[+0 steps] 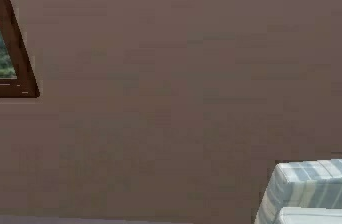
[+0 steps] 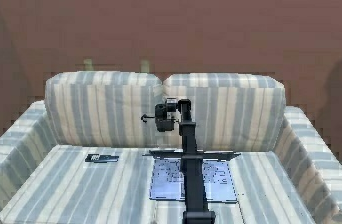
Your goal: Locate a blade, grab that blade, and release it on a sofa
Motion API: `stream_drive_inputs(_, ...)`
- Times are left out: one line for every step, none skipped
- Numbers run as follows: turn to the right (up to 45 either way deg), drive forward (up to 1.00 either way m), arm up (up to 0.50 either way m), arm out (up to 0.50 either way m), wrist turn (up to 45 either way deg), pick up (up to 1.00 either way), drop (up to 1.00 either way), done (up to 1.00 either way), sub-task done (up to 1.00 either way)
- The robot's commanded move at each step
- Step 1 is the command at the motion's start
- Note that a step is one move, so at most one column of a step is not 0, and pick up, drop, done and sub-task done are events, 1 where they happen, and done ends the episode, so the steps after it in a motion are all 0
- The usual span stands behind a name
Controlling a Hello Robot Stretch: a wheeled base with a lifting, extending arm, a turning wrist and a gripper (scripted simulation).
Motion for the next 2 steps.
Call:
stream_drive_inputs(0.0, 0.00, 0.00, -0.08, 0.0, 0.00, 0.00, 0.00, 0.00)
stream_drive_inputs(0.0, 0.00, 0.00, 0.00, 0.0, 0.00, 0.00, 1.00, 0.00)
